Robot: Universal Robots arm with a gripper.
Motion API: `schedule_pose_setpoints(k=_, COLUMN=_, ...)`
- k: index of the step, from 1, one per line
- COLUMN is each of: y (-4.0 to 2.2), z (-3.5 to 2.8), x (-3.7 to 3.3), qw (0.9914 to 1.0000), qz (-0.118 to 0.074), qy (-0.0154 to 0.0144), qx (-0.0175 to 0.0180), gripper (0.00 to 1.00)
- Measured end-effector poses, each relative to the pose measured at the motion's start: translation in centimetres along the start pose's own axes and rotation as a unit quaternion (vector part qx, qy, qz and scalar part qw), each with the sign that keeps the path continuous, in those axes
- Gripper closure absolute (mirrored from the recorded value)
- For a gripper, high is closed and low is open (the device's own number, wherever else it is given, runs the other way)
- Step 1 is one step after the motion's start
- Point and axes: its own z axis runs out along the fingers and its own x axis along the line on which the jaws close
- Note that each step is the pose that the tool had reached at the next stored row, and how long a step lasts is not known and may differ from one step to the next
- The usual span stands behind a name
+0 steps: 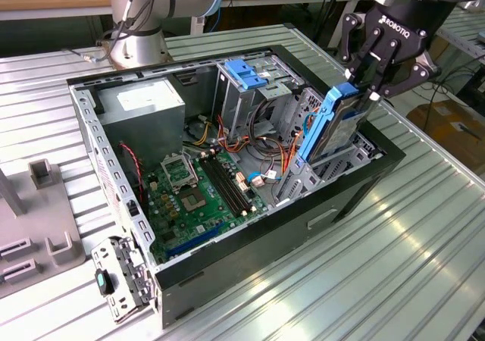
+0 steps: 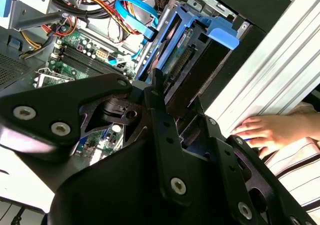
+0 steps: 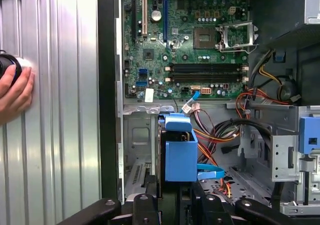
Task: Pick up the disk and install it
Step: 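Insert the disk into the insertion slot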
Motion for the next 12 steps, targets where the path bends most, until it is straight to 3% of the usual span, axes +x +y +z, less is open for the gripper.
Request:
schedule_pose_setpoints(k=3, y=0.01, z=0.5, x=0.0, qw=1.0, qz=0.0, qy=0.0, qx=0.0, gripper=0.65)
schedule_pose_setpoints(k=12, y=0.02, z=0.59, x=0.0, qw=1.0, qz=0.0, qy=0.0, qx=0.0, gripper=0.65)
